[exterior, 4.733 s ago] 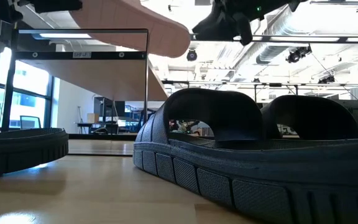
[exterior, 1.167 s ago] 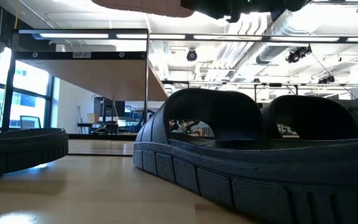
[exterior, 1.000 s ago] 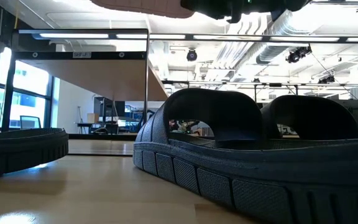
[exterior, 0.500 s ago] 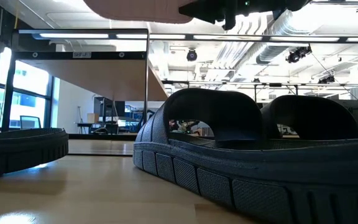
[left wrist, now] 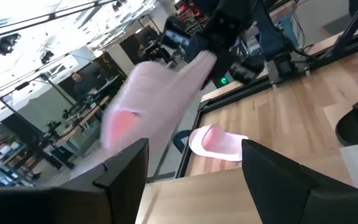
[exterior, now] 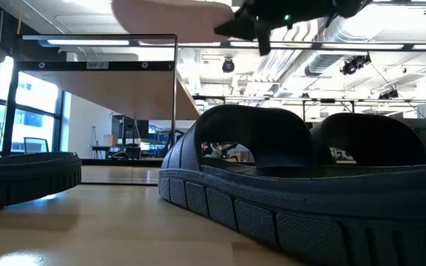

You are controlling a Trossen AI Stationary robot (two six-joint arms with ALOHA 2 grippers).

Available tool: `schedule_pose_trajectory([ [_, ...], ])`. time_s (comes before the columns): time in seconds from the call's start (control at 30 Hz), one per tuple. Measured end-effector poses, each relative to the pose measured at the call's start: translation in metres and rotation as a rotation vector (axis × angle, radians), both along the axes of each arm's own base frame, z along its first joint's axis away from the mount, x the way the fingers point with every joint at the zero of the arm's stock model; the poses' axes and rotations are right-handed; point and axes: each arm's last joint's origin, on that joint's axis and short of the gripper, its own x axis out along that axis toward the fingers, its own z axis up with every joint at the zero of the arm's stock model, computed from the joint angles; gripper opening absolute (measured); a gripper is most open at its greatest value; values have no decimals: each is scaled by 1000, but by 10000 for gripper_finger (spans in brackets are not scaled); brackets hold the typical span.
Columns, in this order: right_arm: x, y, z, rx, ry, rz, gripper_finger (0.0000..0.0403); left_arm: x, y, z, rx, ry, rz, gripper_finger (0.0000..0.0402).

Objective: Pick and place slides into the shelf
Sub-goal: Put the pink slide on the shelf

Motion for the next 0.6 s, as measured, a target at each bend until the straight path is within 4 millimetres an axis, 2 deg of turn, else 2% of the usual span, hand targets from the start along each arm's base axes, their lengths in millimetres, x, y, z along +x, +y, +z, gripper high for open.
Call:
schedule_pose_trajectory([
  [0.1,3,-8,-6,-3,17,1,36,-3,1,1,-4,-10,0,230],
  [0.27,17,-20,-34,-118,113,111,36,-10,3,3,-16,-40,0,218],
  [0.4,30,-24,-52,-235,141,67,36,-14,4,3,-37,-50,-21,212],
  [0.6,41,-25,-63,-407,145,-9,36,-17,5,0,-52,-34,-22,209],
])
